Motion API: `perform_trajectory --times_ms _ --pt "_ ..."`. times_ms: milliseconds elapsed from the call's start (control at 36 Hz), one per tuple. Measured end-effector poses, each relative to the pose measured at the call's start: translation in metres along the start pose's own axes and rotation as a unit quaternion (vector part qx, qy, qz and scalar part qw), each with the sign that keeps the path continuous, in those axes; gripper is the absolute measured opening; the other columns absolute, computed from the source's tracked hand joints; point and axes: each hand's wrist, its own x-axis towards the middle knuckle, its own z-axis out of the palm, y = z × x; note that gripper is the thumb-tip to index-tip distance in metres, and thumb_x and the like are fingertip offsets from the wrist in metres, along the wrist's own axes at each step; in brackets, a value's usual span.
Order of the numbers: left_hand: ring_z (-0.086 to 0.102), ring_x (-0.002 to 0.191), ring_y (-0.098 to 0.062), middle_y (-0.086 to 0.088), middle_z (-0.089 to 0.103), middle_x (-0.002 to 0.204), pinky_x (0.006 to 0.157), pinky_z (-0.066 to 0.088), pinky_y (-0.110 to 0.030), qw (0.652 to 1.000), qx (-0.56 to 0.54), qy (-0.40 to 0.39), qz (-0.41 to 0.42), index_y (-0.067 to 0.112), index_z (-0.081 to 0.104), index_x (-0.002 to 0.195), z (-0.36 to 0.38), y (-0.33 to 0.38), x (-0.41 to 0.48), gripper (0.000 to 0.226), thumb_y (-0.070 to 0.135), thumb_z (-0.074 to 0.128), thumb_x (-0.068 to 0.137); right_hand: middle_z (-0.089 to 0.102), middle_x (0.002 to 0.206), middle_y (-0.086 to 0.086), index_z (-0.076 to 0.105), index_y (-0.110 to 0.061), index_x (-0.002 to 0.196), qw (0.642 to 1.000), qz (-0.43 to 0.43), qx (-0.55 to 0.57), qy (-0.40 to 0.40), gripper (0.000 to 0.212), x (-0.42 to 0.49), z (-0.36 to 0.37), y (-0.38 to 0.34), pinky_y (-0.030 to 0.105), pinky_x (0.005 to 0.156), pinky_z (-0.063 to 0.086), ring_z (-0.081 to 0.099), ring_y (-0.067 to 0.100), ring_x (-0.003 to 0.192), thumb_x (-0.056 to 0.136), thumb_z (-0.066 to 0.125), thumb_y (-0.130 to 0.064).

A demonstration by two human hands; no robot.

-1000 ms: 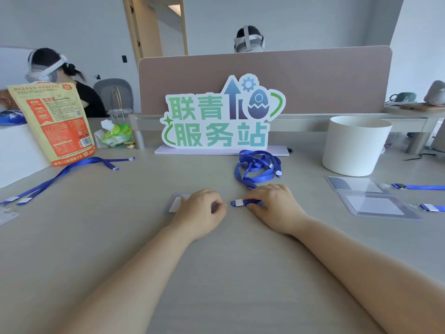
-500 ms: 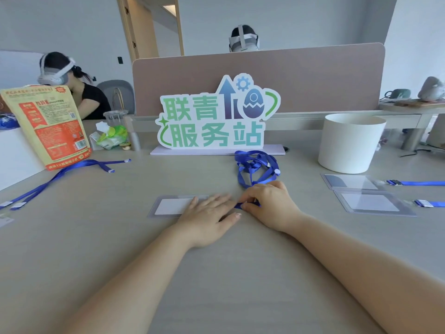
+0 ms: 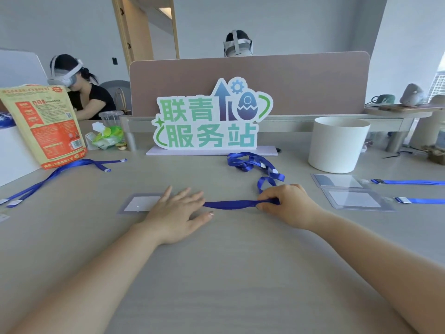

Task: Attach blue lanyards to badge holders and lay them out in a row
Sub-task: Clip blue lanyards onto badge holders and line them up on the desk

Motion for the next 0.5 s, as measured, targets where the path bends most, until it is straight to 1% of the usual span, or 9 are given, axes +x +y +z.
perform_trajectory --times_ms 83,167,222,250,306,361,389,444,500 --pt "-0.002 0.145 -0.003 0.017 0.003 0.158 0.119 -0.007 -0.039 1.000 -0.010 -0.005 0.013 0.029 0.015 0.151 0.002 0.017 -0.002 0.125 0.087 -0.027 0.048 0.048 0.066 -0.016 0.069 -0.029 0.095 1.000 -0.007 0.001 0.018 0.013 -0.005 -0.002 0.000 0.023 0.079 0.029 0.043 0.003 0.064 0.091 0.057 -0.031" --pt "-0.003 0.145 -0.003 0.013 0.001 0.159 0.119 -0.007 -0.036 0.999 -0.026 -0.027 0.033 0.026 0.009 0.152 0.000 0.035 -0.003 0.088 0.076 0.003 0.081 0.046 0.064 -0.020 0.068 -0.030 0.094 1.000 -0.006 0.006 0.026 0.012 -0.009 -0.001 0.001 0.022 0.083 0.027 0.043 0.003 0.062 0.091 0.057 -0.033" --pt "-0.002 0.146 -0.005 0.010 0.001 0.160 0.119 -0.005 -0.033 0.998 -0.038 -0.039 0.035 0.023 0.009 0.152 0.000 0.043 -0.003 0.076 0.067 0.016 0.091 0.049 0.065 -0.020 0.068 -0.030 0.092 0.999 -0.005 0.014 0.030 0.011 -0.012 -0.002 0.003 0.023 0.082 0.028 0.045 0.003 0.063 0.090 0.057 -0.033" --pt "-0.003 0.146 -0.005 0.009 0.000 0.160 0.119 -0.005 -0.032 0.997 -0.049 -0.044 0.034 0.023 0.009 0.152 0.000 0.045 -0.003 0.075 0.065 0.018 0.092 0.050 0.064 -0.020 0.068 -0.029 0.092 0.999 -0.005 0.018 0.032 0.011 -0.014 -0.003 0.005 0.022 0.081 0.028 0.047 0.002 0.064 0.090 0.058 -0.032" --pt "-0.006 0.146 -0.005 0.009 -0.003 0.160 0.118 -0.006 -0.031 0.996 -0.063 -0.056 0.030 0.028 0.008 0.152 0.001 0.046 -0.003 0.072 0.065 0.018 0.092 0.054 0.061 -0.024 0.069 -0.027 0.090 0.999 -0.007 0.026 0.034 0.009 -0.018 -0.006 0.008 0.021 0.078 0.027 0.049 -0.009 0.071 0.089 0.060 -0.029" --pt "-0.009 0.146 -0.006 0.008 -0.005 0.160 0.117 -0.007 -0.032 0.995 -0.065 -0.068 0.032 0.036 0.007 0.151 0.000 0.047 -0.005 0.067 0.066 0.017 0.091 0.054 0.067 -0.040 0.070 -0.026 0.089 0.999 -0.010 0.024 0.032 0.008 -0.023 -0.009 0.013 0.021 0.078 0.027 0.049 -0.013 0.073 0.088 0.062 -0.028" --pt "-0.010 0.146 -0.007 0.007 -0.006 0.160 0.117 -0.007 -0.033 0.995 -0.062 -0.074 0.034 0.040 0.006 0.150 -0.001 0.047 -0.006 0.065 0.066 0.017 0.091 0.054 0.065 -0.040 0.070 -0.026 0.088 0.999 -0.009 0.021 0.033 0.007 -0.025 -0.011 0.015 0.022 0.078 0.028 0.051 -0.009 0.072 0.087 0.063 -0.028" --pt "-0.011 0.146 -0.009 0.005 -0.007 0.160 0.117 -0.008 -0.035 0.994 -0.056 -0.080 0.037 0.047 0.004 0.147 -0.004 0.049 -0.008 0.062 0.068 0.016 0.090 0.055 0.058 -0.029 0.070 -0.028 0.086 0.999 -0.006 0.012 0.040 0.004 -0.032 -0.016 0.020 0.023 0.079 0.032 0.053 0.002 0.070 0.085 0.066 -0.029" --pt "-0.012 0.146 -0.010 0.004 -0.007 0.160 0.117 -0.008 -0.035 0.994 -0.057 -0.084 0.036 0.052 0.004 0.146 -0.005 0.051 -0.010 0.062 0.071 0.016 0.088 0.055 0.064 -0.026 0.068 -0.030 0.084 0.999 -0.009 -0.015 0.044 0.001 -0.041 -0.023 0.024 0.023 0.083 0.032 0.054 0.009 0.075 0.084 0.067 -0.031"
